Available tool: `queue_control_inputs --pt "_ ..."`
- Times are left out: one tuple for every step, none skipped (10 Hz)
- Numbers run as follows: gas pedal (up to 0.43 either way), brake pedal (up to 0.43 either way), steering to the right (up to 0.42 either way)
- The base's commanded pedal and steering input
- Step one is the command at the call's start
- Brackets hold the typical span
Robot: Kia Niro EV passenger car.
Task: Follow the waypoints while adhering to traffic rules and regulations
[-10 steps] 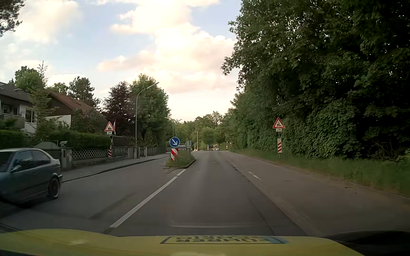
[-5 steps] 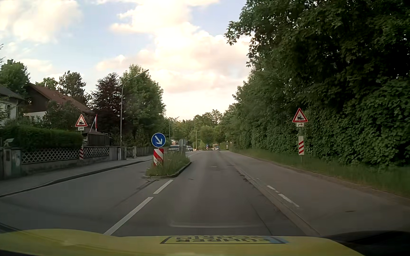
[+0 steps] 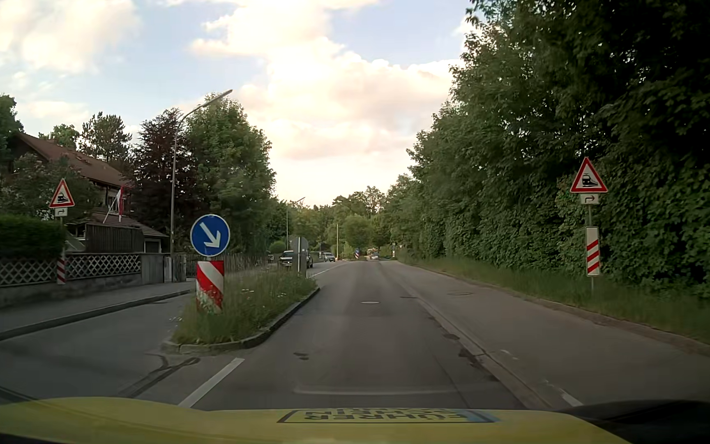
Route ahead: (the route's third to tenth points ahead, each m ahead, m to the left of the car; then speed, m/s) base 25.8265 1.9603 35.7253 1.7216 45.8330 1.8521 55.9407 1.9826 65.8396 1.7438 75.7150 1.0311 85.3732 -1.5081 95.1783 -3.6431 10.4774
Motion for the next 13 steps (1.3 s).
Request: queue_control_inputs --pt "0.059 0.0 0.001" --pt "0.059 0.0 0.002" --pt "0.059 0.0 0.001" --pt "0.059 0.0 0.0" --pt "0.059 0.0 0.0" --pt "0.059 0.0 -0.001" --pt "0.059 0.0 -0.002" --pt "0.059 0.0 -0.003" --pt "0.059 0.0 -0.003" --pt "0.059 0.0 -0.003" --pt "0.059 0.0 -0.003" --pt "0.059 0.0 -0.003" --pt "0.059 0.0 -0.003"
